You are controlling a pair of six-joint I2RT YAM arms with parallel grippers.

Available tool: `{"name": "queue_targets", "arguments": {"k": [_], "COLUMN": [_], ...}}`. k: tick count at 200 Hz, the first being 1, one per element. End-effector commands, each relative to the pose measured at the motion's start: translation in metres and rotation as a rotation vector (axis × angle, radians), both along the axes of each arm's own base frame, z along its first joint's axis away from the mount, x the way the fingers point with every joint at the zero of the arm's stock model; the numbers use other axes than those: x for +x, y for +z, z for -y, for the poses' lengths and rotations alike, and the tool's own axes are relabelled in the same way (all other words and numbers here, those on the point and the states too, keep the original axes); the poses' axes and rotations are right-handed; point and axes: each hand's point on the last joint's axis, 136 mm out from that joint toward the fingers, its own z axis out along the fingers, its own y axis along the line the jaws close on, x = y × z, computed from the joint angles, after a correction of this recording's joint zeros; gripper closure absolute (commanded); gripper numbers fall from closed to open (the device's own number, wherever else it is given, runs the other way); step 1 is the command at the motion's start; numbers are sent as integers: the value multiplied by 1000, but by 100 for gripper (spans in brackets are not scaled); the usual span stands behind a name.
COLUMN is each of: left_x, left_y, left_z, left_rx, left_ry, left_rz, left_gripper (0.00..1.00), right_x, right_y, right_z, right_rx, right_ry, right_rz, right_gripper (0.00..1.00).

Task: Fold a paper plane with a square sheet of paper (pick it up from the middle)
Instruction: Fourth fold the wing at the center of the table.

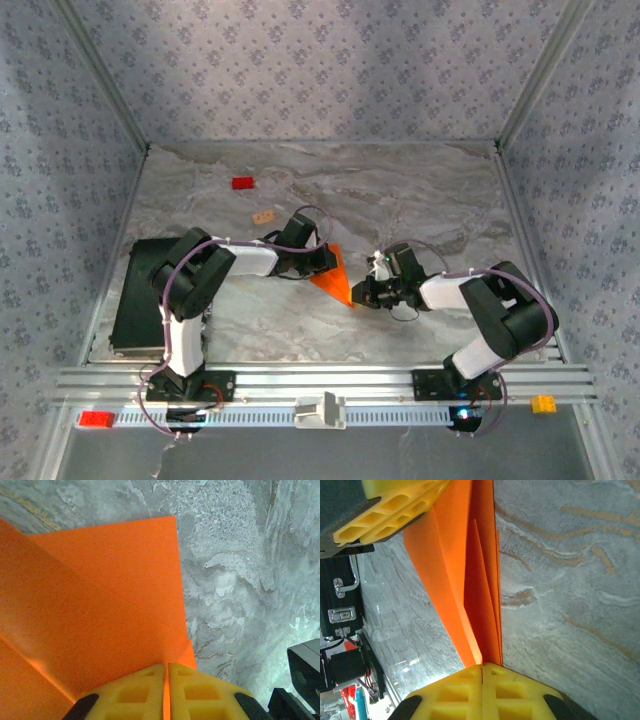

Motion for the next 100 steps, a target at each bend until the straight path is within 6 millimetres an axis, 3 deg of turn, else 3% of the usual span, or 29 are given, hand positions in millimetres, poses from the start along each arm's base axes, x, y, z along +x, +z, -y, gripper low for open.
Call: {"name": "queue_targets", "arguments": {"k": [1,58,100], "left_x": [-12,-12,-12], "left_y": [-23,-23,-23], "left_z": [-9,-9,-9], "left_rx": [56,56,56], "left_ry": [-8,-8,-8], "left_rz": [-52,-53,-53], "left_gripper": [89,89,89], "right_x": [-42,-51,-50], "right_y": [-36,-39,-43], "right_z": [23,32,36], "right_rx": [-123,-159,-189], "right_ry": [0,-17,-27], "right_rz": [-186,-197,-198], "right_gripper": [91,88,95]}}
